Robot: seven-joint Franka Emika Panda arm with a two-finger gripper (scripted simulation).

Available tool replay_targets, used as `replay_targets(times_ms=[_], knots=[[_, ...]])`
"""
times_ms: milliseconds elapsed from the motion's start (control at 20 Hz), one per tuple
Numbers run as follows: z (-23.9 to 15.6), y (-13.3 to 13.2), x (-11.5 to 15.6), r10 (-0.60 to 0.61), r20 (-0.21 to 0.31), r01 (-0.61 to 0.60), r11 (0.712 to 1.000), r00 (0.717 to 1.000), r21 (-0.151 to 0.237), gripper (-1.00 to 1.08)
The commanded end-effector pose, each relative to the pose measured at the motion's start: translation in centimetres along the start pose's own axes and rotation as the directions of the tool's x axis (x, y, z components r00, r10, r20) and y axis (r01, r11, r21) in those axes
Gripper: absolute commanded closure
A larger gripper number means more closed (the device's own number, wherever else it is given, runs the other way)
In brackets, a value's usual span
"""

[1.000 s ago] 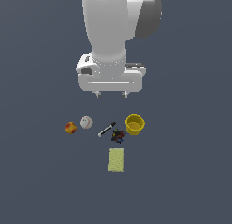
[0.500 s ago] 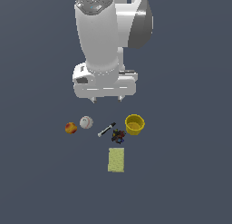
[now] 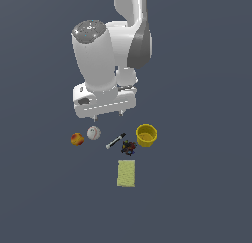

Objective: Pick up a designated object from a clutter of objects.

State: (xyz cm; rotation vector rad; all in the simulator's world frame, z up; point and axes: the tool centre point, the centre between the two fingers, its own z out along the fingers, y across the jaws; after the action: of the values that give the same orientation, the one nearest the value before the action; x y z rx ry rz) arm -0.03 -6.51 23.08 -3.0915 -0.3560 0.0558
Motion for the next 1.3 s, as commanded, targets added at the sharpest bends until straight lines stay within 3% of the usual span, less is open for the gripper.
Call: replay_targets(times_ms=[0,550,1250], knots=[[1.1,0.8,-0.3,-0.048,-0.004,0.048,0.999,0.999,-0.001,-0.92],[5.9,4.4,-1.9,-0.249,-0.015,0.249,0.969,0.968,-0.013,-0.92],[11.3,8.1,-4.9,-0.475,-0.014,0.475,0.879,0.880,-0.036,-0.92]])
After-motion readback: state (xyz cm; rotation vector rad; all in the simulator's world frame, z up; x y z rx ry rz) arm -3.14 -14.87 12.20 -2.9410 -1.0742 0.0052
